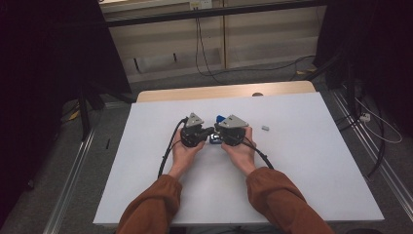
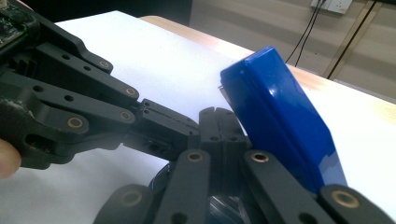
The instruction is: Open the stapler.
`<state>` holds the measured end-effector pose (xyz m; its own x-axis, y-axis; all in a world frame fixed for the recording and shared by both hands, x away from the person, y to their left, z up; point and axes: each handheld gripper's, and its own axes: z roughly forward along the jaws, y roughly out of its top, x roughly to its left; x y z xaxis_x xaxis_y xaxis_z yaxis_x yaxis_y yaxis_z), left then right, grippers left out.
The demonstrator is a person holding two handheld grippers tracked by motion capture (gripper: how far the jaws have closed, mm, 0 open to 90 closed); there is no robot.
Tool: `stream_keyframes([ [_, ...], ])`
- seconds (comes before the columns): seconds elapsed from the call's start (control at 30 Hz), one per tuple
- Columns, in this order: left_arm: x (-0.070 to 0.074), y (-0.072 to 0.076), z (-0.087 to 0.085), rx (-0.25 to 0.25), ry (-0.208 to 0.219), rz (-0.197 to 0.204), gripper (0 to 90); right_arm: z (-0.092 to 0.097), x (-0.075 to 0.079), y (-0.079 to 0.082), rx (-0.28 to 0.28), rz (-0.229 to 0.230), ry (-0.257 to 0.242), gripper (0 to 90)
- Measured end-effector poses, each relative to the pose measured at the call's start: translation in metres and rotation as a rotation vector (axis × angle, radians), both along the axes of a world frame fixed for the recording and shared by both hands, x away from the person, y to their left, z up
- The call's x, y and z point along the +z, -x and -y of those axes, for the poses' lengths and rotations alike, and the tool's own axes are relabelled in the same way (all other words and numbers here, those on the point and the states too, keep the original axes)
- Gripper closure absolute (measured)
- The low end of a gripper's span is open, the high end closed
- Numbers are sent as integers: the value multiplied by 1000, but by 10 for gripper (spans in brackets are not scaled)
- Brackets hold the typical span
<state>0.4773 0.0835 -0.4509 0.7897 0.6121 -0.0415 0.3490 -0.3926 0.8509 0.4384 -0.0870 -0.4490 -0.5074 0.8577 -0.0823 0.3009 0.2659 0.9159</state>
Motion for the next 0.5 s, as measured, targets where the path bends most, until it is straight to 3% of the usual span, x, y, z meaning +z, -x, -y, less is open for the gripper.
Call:
stream_keyframes([
  [0.5, 0, 0, 0, 0, -2, 2, 900, 3, 3, 0, -2, 5, -2, 900],
])
